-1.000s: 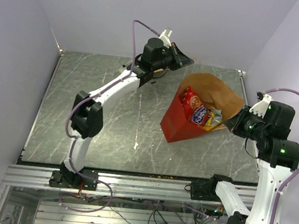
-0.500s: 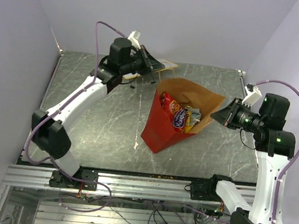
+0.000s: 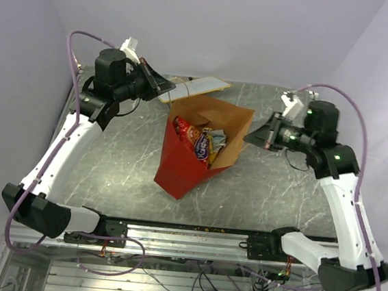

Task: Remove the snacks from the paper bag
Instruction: Move the paper bag to the center of the board.

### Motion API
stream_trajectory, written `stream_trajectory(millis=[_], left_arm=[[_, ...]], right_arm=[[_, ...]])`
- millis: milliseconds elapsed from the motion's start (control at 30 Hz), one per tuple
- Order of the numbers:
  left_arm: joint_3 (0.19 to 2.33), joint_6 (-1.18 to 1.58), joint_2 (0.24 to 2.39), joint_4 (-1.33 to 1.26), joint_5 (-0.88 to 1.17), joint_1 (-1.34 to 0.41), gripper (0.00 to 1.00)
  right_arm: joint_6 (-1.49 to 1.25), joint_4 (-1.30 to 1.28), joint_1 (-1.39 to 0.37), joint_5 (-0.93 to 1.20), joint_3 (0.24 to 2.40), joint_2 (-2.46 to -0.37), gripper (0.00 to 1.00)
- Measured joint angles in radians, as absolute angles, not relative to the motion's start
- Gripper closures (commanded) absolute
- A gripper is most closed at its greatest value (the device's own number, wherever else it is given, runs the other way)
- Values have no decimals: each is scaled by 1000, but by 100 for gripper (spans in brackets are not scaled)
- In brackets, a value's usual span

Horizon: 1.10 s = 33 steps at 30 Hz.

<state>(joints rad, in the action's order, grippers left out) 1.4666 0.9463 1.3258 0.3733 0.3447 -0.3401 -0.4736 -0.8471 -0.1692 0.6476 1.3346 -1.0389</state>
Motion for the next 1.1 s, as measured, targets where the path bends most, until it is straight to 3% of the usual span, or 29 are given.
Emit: stream_trajectory(millis=[167, 333, 767, 1100], left_arm=[[1464, 907, 1276, 491, 336, -290, 93], [1462, 862, 1208, 611, 281, -260, 93], [1305, 882, 1005, 733, 221, -253, 92], [1283, 905, 939, 786, 215, -252, 53]], right_arm=[[-575, -721, -451, 511, 1371, -1175, 100], [-614, -669, -599, 421, 1485, -1337, 100], [-666, -546, -622, 389, 1432, -1377, 99], [-689, -524, -624, 379, 1388, -1351, 97]])
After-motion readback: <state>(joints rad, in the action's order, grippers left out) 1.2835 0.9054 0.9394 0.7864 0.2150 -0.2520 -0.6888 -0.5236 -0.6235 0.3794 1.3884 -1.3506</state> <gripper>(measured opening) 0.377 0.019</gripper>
